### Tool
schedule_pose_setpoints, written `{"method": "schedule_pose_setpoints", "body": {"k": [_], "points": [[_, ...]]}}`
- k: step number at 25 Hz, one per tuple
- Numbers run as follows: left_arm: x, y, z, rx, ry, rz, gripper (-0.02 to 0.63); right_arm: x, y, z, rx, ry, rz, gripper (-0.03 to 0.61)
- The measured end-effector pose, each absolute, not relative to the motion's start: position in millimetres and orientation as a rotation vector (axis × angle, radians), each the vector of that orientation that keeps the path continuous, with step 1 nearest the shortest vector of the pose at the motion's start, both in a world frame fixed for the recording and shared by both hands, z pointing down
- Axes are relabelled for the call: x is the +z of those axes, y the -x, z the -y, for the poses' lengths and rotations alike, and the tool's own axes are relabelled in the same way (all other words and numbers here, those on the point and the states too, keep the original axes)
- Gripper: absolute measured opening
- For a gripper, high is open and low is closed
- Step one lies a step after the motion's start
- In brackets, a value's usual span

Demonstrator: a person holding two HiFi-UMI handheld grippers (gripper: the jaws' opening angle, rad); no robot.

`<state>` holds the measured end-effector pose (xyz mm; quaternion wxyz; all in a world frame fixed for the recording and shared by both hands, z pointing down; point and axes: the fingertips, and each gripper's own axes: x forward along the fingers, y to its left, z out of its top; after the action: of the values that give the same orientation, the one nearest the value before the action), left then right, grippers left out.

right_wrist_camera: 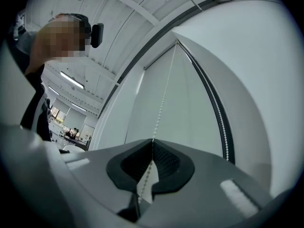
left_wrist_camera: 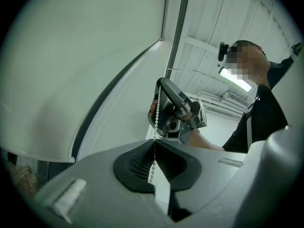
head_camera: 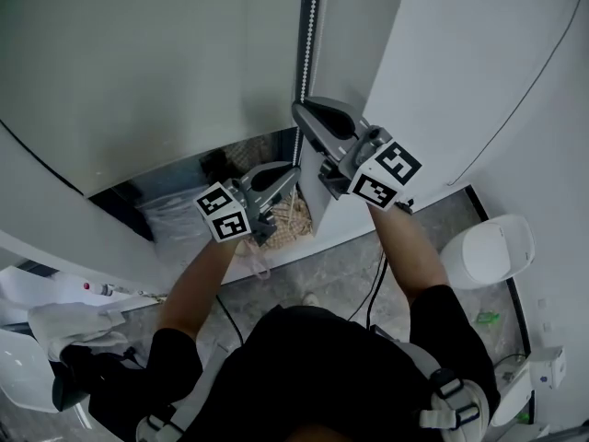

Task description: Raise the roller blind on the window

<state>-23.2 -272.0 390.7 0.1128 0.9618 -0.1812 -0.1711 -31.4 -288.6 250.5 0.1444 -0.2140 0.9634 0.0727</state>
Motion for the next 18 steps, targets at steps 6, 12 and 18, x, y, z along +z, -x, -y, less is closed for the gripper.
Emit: {"method": "schedule_pose_setpoints", "body": {"k": [6, 12, 18], "points": [[445, 21, 274, -0.401, -2.767, 0.547, 0.008, 300, 31, 287, 0.143, 0.655, -2.832, 0.008], [530, 10, 259, -0.126, -2.713, 0.524, 0.009, 388, 33, 279, 0.003, 0.648, -2.938, 0.006], [525, 15, 254, -0.003, -2.837, 0.505, 0.101, 391, 41, 276, 0.059, 0.623, -2.989, 0.006]]}}
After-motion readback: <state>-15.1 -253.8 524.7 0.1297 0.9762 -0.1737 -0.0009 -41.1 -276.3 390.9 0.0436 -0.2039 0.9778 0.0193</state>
